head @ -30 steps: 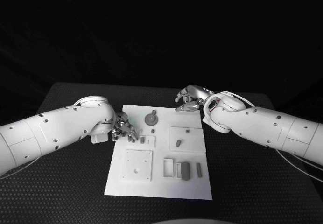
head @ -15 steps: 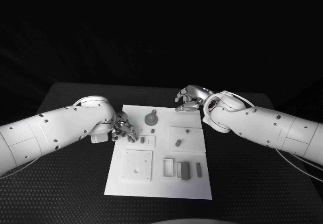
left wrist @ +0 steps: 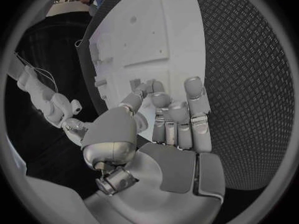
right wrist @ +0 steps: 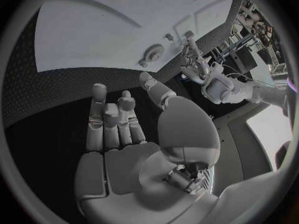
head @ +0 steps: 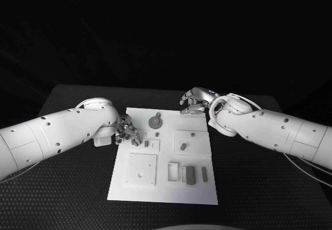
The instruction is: Assemble the parts on the task board
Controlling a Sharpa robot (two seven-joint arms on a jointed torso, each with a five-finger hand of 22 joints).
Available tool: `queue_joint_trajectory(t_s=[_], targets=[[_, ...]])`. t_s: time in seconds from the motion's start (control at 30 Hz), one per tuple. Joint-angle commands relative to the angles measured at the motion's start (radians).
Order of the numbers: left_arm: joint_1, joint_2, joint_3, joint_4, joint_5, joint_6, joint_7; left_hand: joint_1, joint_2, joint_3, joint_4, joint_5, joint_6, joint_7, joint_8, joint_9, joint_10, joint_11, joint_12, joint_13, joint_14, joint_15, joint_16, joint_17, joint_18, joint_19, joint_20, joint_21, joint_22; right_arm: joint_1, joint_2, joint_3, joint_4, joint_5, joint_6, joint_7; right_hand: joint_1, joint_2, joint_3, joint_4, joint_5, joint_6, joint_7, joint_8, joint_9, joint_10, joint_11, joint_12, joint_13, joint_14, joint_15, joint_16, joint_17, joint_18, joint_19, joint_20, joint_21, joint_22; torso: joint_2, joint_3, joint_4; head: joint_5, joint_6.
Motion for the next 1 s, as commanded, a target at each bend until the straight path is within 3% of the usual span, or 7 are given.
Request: queue_joint_trajectory(t_s=[0.03,0.87,1.0], targets=[[0.001,0.002,0.0,0.002,-0.005,0.023,-0.003,0.011,-0.001,0.001,-0.007,0.005,0.008,0.001,0.004,0.001,0.004,0.0,0.005,-0.001,0.001,-0.004,0.001,0.001,-0.007,0.007,0.0,0.005,0.021,0.0,0.0,0.0,0.001,-0.003,0.009,0.007,-0.011,0.003,0.007,0.001,0.0,0.002,0.008,-0.003,-0.001,-0.005,0.003,0.004,-0.001,0.002,-0.007,-0.004,-0.001,0.015,-0.004,0.001,-0.005,0.018,0.0,-0.0004,0.0005,0.0,0.0],[0.003,-0.002,0.0,0.002,-0.012,0.029,-0.013,0.016,-0.002,0.007,-0.015,0.005,0.008,0.001,0.004,0.001,0.004,0.0,0.004,-0.002,0.001,-0.003,0.001,0.001,-0.008,0.007,0.001,0.006,0.021,0.0,-0.001,0.0,0.004,-0.002,0.009,0.007,-0.011,0.003,0.007,0.002,0.0,0.002,0.008,-0.003,-0.002,-0.005,0.003,0.004,-0.001,0.002,-0.007,-0.004,-0.001,0.015,-0.004,0.001,-0.005,0.018,0.0,-0.0012,0.0017,-0.001,-0.002],[0.003,-0.002,0.0,0.001,-0.007,0.019,-0.011,0.007,-0.012,0.005,-0.012,-0.005,0.004,0.003,0.003,0.001,0.003,0.002,0.003,-0.003,0.0,-0.003,-0.001,0.001,-0.008,0.006,0.002,0.006,0.02,0.0,-0.002,0.0,0.003,-0.002,0.008,0.007,-0.011,0.003,0.007,0.002,0.0,0.002,0.008,-0.003,-0.002,-0.005,0.003,0.004,-0.001,0.002,-0.007,-0.004,-0.001,0.015,-0.004,0.001,-0.006,0.018,0.0,-0.0008,0.0014,0.0,-0.002]])
